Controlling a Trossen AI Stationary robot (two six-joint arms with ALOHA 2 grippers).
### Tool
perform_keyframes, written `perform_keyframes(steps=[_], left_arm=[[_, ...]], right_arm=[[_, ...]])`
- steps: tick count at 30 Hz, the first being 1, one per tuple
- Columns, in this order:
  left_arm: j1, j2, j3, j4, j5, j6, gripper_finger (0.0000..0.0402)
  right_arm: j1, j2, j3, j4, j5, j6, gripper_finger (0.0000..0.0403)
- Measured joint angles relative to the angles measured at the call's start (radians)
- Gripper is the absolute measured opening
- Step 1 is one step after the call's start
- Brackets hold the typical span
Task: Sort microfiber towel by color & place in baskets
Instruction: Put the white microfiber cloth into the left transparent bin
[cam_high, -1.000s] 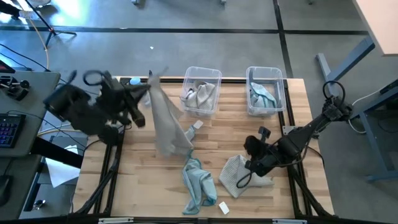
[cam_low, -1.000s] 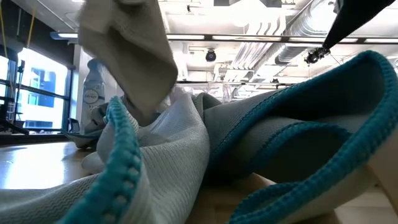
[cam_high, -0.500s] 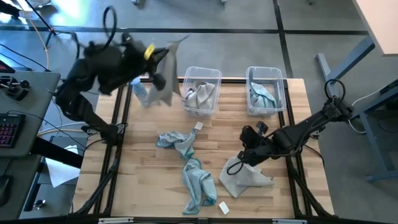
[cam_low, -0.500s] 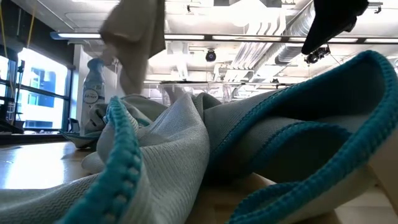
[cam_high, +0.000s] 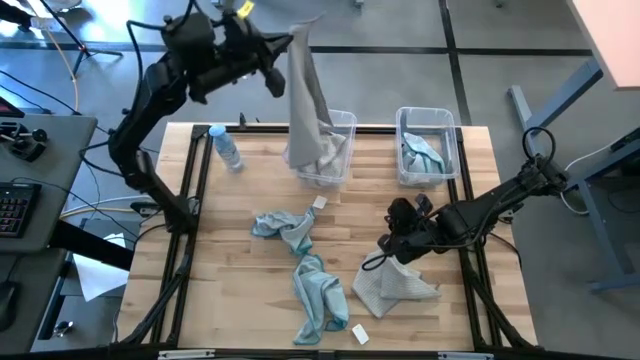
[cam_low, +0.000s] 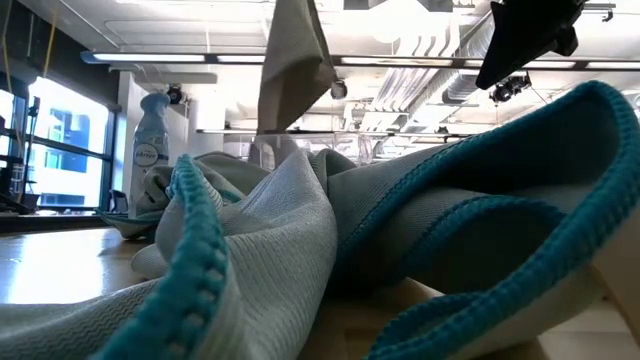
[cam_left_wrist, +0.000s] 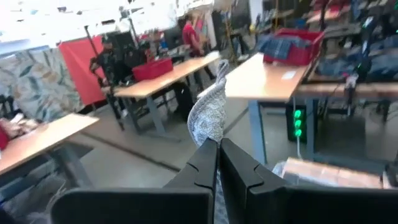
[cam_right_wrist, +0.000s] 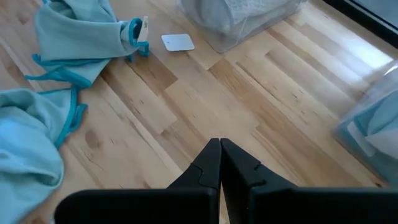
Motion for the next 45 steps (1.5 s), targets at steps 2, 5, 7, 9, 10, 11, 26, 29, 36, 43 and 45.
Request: perform_keyframes(steps=[2,5,7,9,10,11,26,29,36,43,45], left_arm=[[0.019,0.007,0.0,0.058,0.044,0.0,0.0],[0.041,0.007,0.0,0.153,0.104,0.0,0.0],[0.049,0.005,0.0,0.209,0.127,0.008,0.0],[0.055,0.004,0.0,0.251,0.13,0.03,0.0],[0.059,0.004,0.0,0.271,0.13,0.033,0.0],[0.062,0.004,0.002,0.286,0.132,0.032,0.0],[0.091,0.002,0.009,0.353,0.232,0.024,0.0],[0.091,0.006,-0.003,0.29,0.27,0.024,0.0],[0.096,0.015,-0.061,0.08,0.245,0.058,0.0],[0.113,0.015,-0.184,-0.142,0.198,0.063,0.0],[0.122,0.015,-0.242,-0.171,0.198,0.044,0.0]], right_arm=[[0.0,0.0,0.0,0.0,0.0,0.016,0.0],[0.0,0.0,0.0,0.0,0.0,0.026,0.0],[0.0,0.0,0.0,0.001,0.001,0.026,0.0],[0.0,0.0,0.0,0.001,0.006,0.026,0.0],[0.0,0.0,0.0,0.001,0.009,0.026,0.0],[0.0,0.0,0.0,0.001,0.016,0.026,0.0],[0.0,0.001,0.0,0.002,0.063,0.026,0.0],[0.0,0.001,0.0,0.002,0.081,0.026,0.0],[0.0,0.001,0.0,0.002,0.083,0.041,0.0],[0.0,0.001,0.0,0.001,0.083,0.071,0.0],[0.0,0.001,0.0,0.001,0.083,0.071,0.0]])
